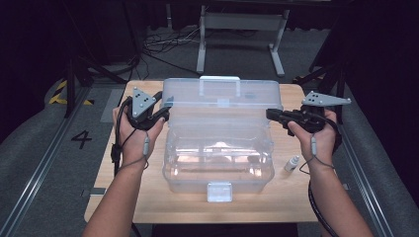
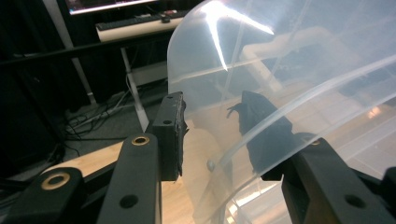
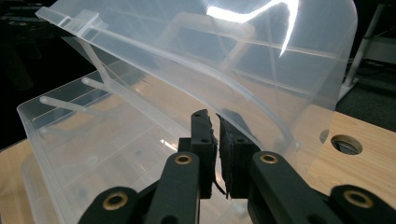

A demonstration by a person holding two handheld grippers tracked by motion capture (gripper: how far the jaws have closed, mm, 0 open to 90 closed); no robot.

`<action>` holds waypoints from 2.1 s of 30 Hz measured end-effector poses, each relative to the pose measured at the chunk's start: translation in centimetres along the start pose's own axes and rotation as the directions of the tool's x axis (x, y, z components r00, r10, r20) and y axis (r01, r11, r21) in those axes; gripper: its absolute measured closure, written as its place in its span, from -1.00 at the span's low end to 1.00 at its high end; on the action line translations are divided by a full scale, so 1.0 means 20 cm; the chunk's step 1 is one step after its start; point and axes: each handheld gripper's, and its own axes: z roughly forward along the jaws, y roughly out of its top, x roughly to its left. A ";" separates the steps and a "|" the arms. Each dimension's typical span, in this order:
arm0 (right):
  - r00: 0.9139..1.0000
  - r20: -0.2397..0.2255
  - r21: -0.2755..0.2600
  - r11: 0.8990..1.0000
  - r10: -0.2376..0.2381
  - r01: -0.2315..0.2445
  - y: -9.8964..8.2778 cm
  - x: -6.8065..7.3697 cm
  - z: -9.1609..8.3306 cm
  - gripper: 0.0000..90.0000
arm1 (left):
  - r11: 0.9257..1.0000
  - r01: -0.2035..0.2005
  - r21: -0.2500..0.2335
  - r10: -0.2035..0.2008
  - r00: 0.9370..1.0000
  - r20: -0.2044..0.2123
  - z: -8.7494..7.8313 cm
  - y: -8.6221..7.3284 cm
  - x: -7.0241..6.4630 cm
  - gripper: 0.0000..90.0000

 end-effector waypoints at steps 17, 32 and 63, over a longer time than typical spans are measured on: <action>1.000 0.013 -0.004 1.000 0.011 -0.011 -0.05 -0.02 -0.05 0.87 | 0.999 -0.045 -0.009 0.045 0.997 -0.070 0.00 0.01 -0.02 0.60; 1.000 0.023 0.025 1.000 0.006 -0.006 -0.11 -0.03 -0.07 0.83 | 0.999 0.035 0.009 -0.035 0.999 -0.035 0.06 0.02 0.04 0.65; 1.000 -0.012 0.120 0.993 -0.021 0.023 -0.31 0.05 -0.21 0.73 | 0.998 0.070 0.005 -0.070 0.997 -0.044 0.19 0.06 0.10 0.71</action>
